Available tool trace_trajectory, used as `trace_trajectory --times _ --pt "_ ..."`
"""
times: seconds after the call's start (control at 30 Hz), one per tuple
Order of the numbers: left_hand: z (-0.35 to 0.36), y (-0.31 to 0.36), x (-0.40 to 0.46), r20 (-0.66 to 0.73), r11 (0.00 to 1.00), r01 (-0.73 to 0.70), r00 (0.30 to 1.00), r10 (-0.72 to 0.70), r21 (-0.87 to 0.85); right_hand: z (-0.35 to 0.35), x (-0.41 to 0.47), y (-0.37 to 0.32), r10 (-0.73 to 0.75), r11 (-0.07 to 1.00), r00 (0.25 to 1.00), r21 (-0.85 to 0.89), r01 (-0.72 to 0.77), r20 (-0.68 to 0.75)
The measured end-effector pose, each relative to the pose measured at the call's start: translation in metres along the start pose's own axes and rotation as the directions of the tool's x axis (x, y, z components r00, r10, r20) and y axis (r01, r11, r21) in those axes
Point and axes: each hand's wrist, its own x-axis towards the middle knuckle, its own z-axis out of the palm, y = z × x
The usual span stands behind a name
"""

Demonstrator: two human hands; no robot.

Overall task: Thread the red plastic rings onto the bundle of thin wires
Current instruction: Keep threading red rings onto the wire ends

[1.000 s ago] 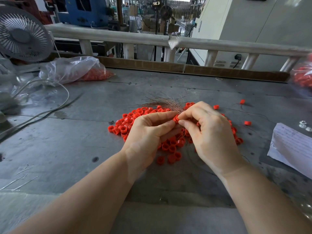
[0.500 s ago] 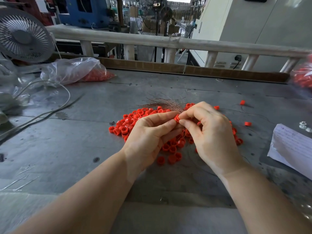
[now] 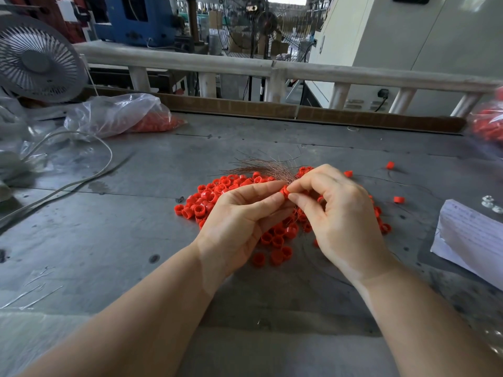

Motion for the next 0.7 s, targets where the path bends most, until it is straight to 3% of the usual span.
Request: trace_trajectory --times 0.7 --pt "0.0016 -0.0004 -0.0017 -0.010 1.000 -0.009 1.000 0.009 0.013 0.0009 -0.0003 0.0014 0.021 1.000 1.000 -0.008 -0.020 0.010"
